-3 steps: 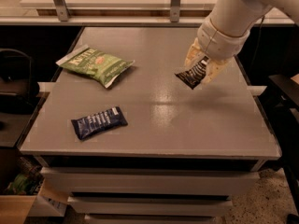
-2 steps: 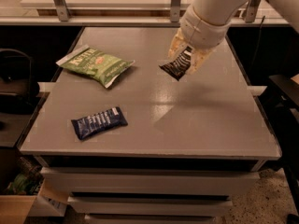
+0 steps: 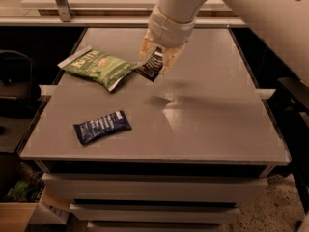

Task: Move rxbar chocolate near green jalapeno chip bag

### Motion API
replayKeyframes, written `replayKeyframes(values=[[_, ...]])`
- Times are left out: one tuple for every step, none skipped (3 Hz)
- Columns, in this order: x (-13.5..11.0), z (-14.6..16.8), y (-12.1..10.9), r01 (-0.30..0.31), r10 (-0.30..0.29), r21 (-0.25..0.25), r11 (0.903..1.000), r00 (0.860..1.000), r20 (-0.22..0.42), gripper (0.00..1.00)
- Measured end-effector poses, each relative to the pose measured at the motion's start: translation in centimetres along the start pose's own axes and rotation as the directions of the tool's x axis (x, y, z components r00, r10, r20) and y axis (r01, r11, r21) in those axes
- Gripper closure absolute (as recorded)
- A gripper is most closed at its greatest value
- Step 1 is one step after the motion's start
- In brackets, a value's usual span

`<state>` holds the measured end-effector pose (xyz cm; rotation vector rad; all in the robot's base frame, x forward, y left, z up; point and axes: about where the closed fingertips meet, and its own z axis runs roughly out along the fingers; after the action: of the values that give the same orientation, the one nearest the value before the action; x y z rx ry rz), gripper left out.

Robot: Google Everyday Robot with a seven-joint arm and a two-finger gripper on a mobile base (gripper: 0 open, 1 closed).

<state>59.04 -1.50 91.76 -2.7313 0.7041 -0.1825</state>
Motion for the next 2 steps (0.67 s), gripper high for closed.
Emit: replayKeyframes(values=[[-0.9, 2.4, -2.6, 0.038, -0.038, -0.001, 0.9993, 0.999, 0.038, 1.0], [-1.1, 4.3, -4.5, 0.047, -0.048, 0.002, 0.9989, 0.997, 0.06, 1.0]])
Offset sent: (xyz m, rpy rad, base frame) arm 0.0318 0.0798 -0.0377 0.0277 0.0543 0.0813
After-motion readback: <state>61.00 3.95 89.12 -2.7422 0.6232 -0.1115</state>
